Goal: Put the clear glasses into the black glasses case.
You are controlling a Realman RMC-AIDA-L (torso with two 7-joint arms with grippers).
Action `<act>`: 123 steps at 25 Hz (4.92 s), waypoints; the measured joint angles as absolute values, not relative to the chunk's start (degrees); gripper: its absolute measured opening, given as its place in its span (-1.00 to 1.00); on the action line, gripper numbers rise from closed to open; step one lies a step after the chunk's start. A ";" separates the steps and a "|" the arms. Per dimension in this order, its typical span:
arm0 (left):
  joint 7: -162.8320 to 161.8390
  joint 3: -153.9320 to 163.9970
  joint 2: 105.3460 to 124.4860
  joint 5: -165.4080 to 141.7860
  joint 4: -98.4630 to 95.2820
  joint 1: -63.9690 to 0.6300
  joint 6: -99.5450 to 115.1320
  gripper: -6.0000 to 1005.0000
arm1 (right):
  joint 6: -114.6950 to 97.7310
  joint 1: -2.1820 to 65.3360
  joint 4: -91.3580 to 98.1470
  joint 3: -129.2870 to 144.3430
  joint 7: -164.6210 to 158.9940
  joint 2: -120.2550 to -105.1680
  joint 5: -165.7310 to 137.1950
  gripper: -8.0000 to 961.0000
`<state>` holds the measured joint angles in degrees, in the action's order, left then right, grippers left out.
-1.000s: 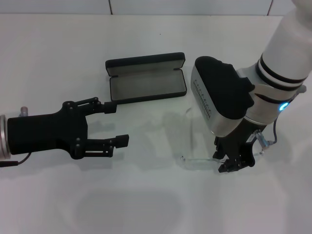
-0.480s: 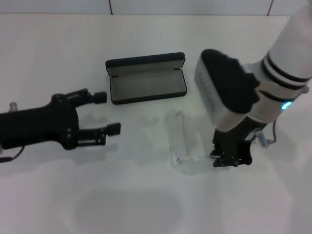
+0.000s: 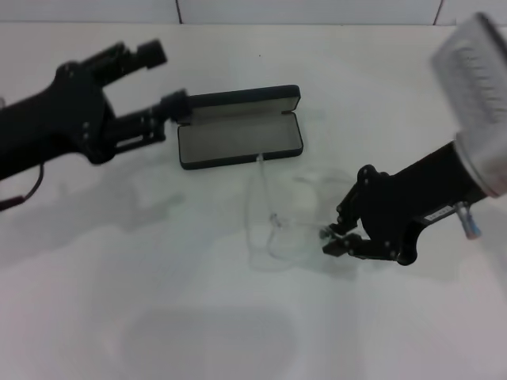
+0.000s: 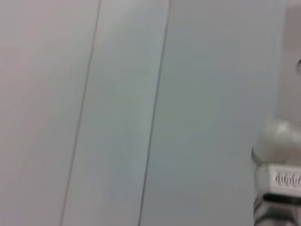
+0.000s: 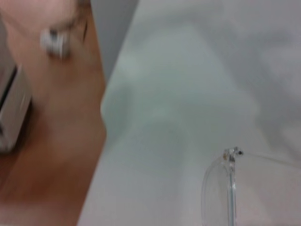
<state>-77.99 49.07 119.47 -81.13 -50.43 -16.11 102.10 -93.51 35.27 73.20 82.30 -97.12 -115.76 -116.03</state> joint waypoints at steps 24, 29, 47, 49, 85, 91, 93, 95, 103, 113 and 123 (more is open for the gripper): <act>-73.19 56.18 119.55 -68.73 -37.16 -26.10 103.38 -0.79 | -93.43 29.16 43.73 82.86 -53.93 -116.20 -73.61 -0.78; -73.58 57.18 119.54 -69.76 -35.78 -26.85 103.45 -0.88 | -93.48 29.15 43.80 83.31 -53.83 -116.19 -73.06 -0.78; -91.24 60.01 118.58 -75.64 -35.32 -29.96 103.22 -0.89 | -95.47 29.01 44.32 84.74 -51.24 -116.10 -70.37 -0.78; -92.64 60.01 118.43 -75.94 -35.35 -29.99 103.33 -0.89 | -95.76 28.59 44.32 84.70 -50.43 -116.10 -69.06 -0.78; -92.43 61.30 118.92 -68.99 -36.56 -26.95 104.31 -0.88 | -96.76 28.18 43.72 84.39 -48.87 -116.00 -65.54 -0.78; -78.60 57.26 119.65 -65.77 -34.67 -23.34 102.61 -0.88 | -100.74 26.83 43.69 84.28 -47.64 -116.02 -60.68 -0.78; -75.05 57.06 119.55 -65.31 -32.47 -23.42 100.45 -0.88 | -103.45 26.67 43.69 84.28 -47.37 -116.01 -59.48 -0.78; -72.75 57.04 119.48 -65.26 -31.16 -23.76 97.75 -0.88 | -107.30 26.75 43.69 84.33 -47.41 -116.01 -58.43 -0.78; -67.22 57.89 119.69 -65.91 -28.74 -26.61 93.26 -0.87 | -110.49 29.89 42.62 88.72 -49.59 -116.11 -56.73 -0.78; -65.04 62.90 119.84 -65.44 -28.87 -28.40 93.75 -0.87 | -104.33 32.35 40.19 92.72 -49.51 -116.19 -56.00 -0.78; -63.98 64.42 119.88 -65.19 -29.28 -28.34 98.03 -0.86 | -101.89 32.14 40.02 92.99 -49.73 -116.19 -55.98 -0.78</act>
